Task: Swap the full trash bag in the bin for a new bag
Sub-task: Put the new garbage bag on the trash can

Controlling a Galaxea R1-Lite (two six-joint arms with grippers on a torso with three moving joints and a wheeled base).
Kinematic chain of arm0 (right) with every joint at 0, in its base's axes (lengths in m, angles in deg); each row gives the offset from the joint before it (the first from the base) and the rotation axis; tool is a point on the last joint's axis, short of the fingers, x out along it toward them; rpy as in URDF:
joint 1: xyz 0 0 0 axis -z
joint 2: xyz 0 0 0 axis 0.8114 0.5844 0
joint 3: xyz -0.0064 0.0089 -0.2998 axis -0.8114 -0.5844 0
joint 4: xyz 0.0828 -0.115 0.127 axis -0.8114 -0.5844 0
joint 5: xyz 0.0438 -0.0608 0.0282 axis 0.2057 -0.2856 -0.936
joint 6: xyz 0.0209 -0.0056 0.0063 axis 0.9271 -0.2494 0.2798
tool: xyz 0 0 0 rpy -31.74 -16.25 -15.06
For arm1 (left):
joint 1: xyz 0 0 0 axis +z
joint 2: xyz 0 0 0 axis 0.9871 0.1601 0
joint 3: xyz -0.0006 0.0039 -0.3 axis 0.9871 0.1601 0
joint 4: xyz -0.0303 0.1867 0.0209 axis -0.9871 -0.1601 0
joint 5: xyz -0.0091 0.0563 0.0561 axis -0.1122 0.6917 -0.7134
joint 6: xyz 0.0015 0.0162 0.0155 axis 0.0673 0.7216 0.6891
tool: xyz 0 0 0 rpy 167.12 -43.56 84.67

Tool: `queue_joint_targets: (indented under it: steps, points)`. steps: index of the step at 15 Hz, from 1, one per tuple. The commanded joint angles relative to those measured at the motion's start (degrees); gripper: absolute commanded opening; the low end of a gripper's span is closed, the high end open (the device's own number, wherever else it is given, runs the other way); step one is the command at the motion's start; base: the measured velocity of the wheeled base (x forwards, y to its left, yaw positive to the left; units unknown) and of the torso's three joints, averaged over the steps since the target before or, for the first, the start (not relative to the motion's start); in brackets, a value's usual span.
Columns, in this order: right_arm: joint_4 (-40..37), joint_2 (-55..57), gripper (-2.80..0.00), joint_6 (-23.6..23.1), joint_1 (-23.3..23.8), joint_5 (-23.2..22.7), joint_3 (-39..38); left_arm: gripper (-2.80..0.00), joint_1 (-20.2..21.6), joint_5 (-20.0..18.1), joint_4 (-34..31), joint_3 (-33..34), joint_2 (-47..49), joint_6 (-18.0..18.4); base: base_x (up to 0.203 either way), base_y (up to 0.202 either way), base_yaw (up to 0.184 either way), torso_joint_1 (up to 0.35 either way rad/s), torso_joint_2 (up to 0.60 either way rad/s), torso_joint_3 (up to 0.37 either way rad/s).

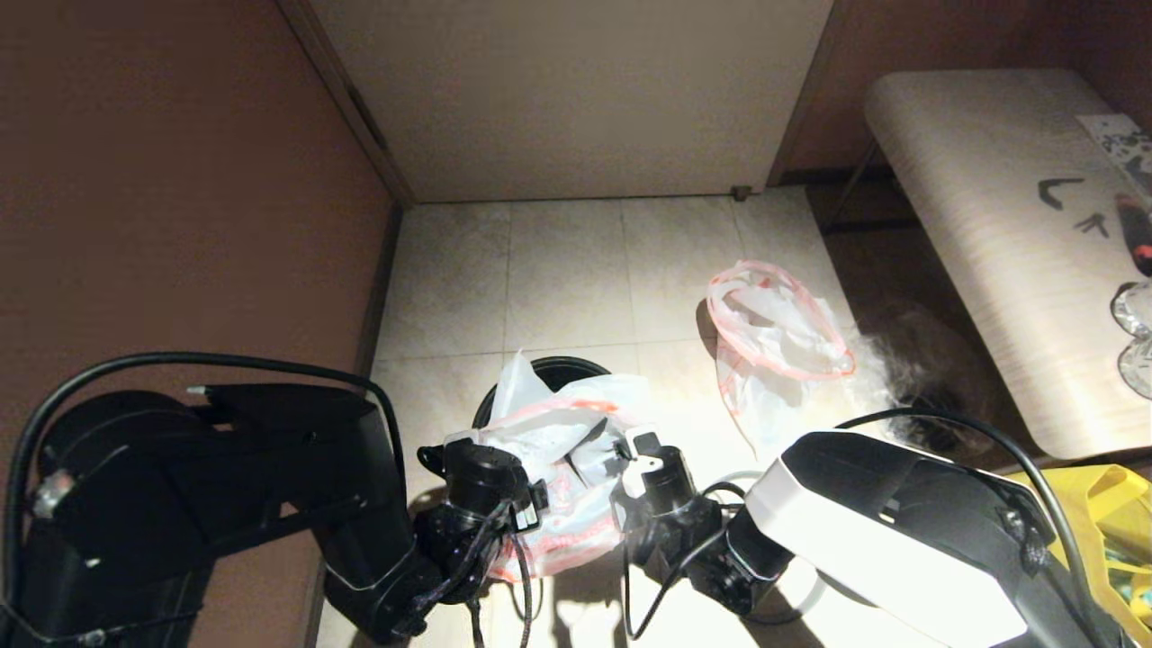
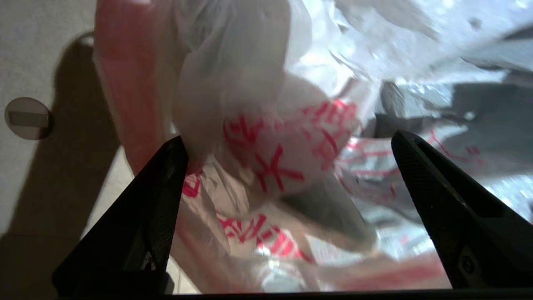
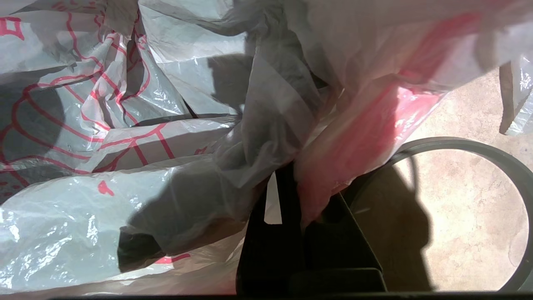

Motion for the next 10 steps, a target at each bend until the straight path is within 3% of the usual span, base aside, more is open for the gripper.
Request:
queue_joint_targets:
  steps: [1,4,5,10]
  points:
    - [0.3,0.1,-2.8,0.1,0.0,0.1,0.0,0.0,1.2,0.1,0.3,-1.9,3.4,-0.1,0.0,0.0,0.0,0.0,0.0,0.0]
    - [0.3,0.0,-2.8,0.1,0.0,0.1,-0.1,0.0,4.0,-0.6,0.2,-5.5,5.1,0.1,0.0,0.0,0.0,0.0,0.0,0.0]
    - [0.3,-0.2,-2.8,0.1,0.0,0.1,-0.1,-2.8,4.2,-0.8,-0.5,-5.9,5.1,0.2,0.0,0.0,0.0,0.0,0.0,0.0]
    - [0.3,-0.7,-2.8,0.1,-0.1,0.1,-0.1,-2.8,4.0,-0.8,-1.0,-6.7,5.3,0.2,0.0,0.0,0.0,0.0,0.0,0.0]
